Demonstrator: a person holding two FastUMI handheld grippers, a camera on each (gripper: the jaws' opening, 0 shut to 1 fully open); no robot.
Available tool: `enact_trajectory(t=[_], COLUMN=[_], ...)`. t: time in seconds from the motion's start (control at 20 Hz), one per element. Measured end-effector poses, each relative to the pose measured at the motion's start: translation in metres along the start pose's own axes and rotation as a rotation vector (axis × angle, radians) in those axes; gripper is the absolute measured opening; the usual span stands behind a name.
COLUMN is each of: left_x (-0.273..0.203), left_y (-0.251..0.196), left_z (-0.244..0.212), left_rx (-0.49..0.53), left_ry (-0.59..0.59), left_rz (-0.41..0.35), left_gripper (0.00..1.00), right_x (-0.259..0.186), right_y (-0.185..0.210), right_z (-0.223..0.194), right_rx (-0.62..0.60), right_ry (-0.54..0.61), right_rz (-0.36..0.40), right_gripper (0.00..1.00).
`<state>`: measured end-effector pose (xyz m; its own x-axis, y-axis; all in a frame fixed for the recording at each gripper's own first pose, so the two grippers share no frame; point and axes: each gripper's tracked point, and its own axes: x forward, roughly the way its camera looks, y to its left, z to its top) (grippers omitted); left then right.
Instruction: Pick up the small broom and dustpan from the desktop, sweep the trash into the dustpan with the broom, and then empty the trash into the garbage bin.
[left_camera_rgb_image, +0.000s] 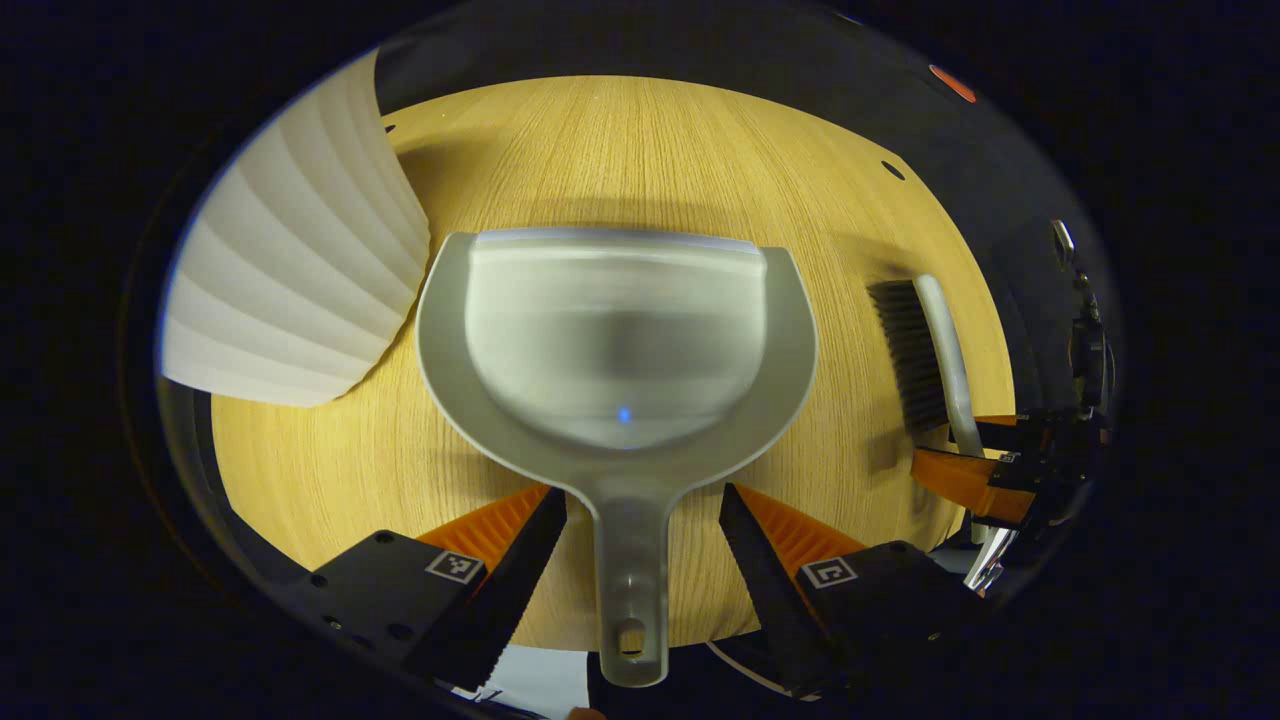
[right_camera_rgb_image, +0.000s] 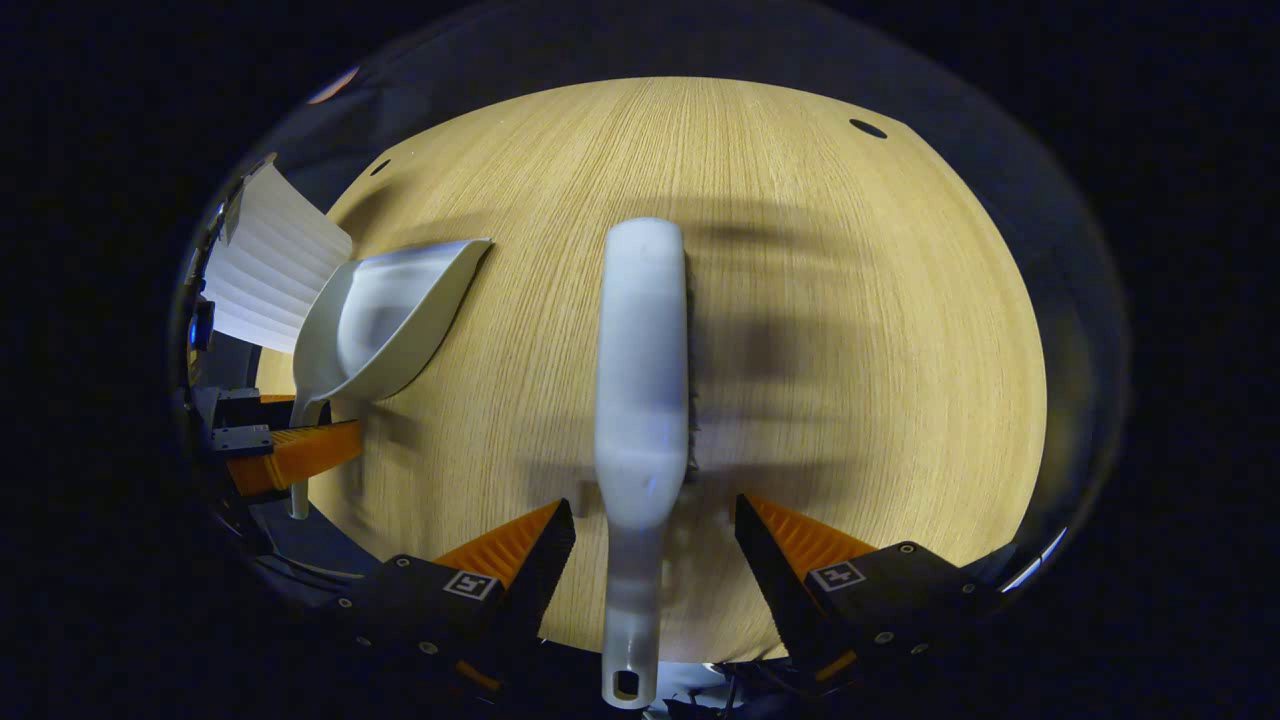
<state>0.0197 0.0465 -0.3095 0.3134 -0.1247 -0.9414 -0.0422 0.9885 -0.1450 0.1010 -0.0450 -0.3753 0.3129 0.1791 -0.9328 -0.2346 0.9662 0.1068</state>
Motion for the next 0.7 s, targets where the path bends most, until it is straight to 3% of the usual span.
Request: enact_trajectory(t=[0.3,0.7], left_x=[-0.044,-0.173], left_y=[0.010,-0.014], left_z=[0.004,0.074], left_rx=[0.001,0.034], left_ry=[-0.143,-0.582], left_rz=[0.012,-0.055], left_gripper=[0.99,0.99], right_x=[-0.040,-0.184], right_y=[-0.001,0.017], right_z=[0.022,0.078], right_rx=[0.036,0.065], right_ry=[-0.198,-0.657], right_rz=[-0.011,-0.015], right_gripper=[0.97,0.97])
